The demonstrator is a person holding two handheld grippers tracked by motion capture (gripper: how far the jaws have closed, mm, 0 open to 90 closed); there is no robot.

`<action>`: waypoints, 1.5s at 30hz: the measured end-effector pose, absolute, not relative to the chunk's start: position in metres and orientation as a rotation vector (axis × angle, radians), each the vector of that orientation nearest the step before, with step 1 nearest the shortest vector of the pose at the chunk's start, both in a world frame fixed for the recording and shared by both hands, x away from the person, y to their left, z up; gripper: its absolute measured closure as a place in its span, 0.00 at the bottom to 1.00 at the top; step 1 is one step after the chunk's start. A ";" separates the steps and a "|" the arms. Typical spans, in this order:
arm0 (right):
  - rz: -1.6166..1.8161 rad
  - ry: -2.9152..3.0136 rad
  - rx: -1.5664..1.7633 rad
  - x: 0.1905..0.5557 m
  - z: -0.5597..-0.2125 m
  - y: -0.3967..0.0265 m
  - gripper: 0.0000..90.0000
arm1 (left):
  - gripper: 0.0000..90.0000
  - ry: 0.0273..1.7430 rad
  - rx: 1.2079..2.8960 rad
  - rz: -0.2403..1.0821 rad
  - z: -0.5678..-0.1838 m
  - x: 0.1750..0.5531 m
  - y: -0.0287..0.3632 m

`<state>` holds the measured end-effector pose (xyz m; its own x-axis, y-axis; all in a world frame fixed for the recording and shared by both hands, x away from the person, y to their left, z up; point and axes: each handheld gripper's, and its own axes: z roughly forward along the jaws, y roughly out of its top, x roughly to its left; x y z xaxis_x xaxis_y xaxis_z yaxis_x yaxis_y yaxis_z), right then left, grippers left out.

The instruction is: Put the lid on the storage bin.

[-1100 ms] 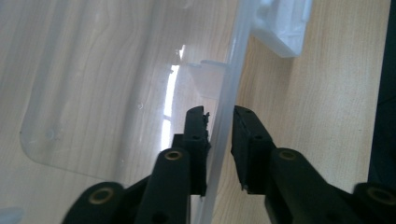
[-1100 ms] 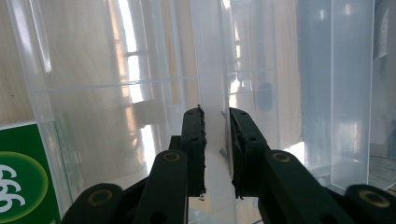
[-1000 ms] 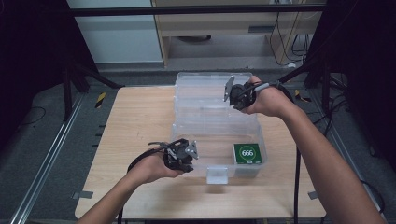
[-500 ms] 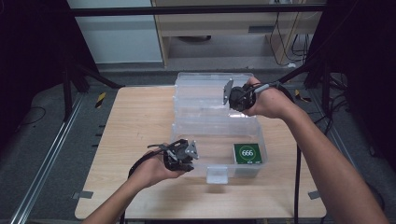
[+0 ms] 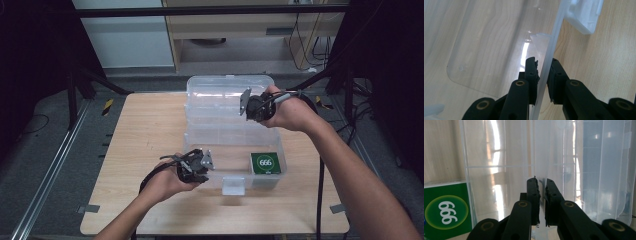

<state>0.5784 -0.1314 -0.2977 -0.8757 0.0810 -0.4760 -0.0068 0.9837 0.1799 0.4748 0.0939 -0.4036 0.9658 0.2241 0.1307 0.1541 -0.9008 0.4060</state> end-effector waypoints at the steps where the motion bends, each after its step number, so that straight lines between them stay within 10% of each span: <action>1: 0.251 2.624 0.054 0.579 -0.298 -0.132 0.94 | 0.88 0.271 2.716 0.244 -0.404 0.475 0.094; 45: 0.401 2.526 -0.016 0.484 -0.318 -0.149 0.92 | 0.87 0.360 2.661 0.252 -0.409 0.468 0.096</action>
